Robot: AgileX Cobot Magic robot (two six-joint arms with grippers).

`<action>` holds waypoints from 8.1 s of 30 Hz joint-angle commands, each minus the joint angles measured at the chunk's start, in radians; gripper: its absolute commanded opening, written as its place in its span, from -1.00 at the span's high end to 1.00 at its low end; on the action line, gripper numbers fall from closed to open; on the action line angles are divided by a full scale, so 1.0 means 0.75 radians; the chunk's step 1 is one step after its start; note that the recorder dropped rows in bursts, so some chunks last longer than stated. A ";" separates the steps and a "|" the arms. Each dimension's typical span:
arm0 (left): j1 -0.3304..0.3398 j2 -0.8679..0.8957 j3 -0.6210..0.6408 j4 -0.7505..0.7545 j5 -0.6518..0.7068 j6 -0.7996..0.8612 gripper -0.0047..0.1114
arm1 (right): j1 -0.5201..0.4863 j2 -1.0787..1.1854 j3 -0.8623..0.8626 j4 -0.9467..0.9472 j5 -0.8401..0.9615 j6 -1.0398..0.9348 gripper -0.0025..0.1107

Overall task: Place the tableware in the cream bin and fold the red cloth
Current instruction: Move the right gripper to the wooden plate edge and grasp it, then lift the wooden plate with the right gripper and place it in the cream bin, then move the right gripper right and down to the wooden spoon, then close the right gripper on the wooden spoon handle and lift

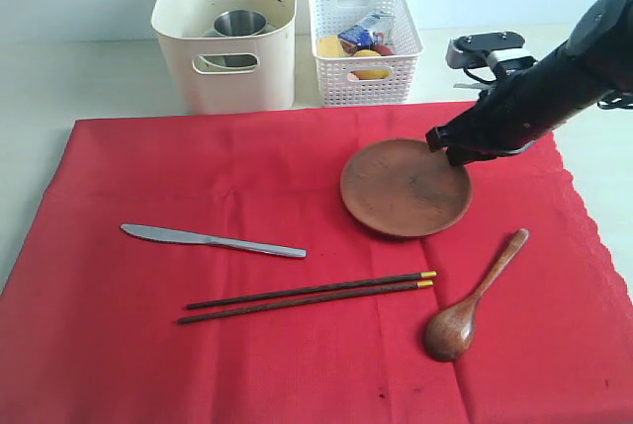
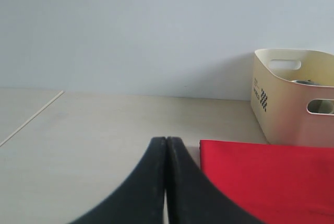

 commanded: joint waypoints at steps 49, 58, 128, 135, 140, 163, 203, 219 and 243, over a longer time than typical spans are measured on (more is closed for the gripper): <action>0.002 -0.005 0.003 0.008 -0.003 0.005 0.91 | -0.001 0.189 -0.055 0.423 0.411 -0.197 0.28; 0.002 -0.005 0.003 0.008 -0.003 0.005 0.91 | -0.001 0.186 -0.055 0.420 0.417 -0.208 0.96; 0.002 -0.005 0.003 0.008 -0.003 0.005 0.91 | 0.233 0.470 -1.106 1.161 0.158 -0.404 0.02; 0.002 -0.005 0.003 0.008 -0.003 0.005 0.91 | 0.209 0.377 -1.106 1.019 0.266 -0.417 0.02; 0.002 -0.005 0.003 0.008 -0.003 0.005 0.91 | 0.206 0.290 -1.106 0.840 0.298 -0.414 0.08; 0.002 -0.005 0.003 0.008 -0.003 0.005 0.91 | 0.206 0.185 -1.056 0.493 0.663 -0.312 0.96; 0.002 -0.005 0.003 0.008 -0.003 0.005 0.91 | 0.255 -0.621 0.285 0.254 0.151 -0.342 0.96; 0.002 -0.005 0.003 0.008 -0.003 0.005 0.91 | 0.458 -0.621 0.386 -0.755 0.378 0.186 0.72; 0.002 -0.005 0.003 0.008 -0.003 0.008 0.91 | 0.458 -0.369 0.430 -0.902 0.267 -0.091 0.06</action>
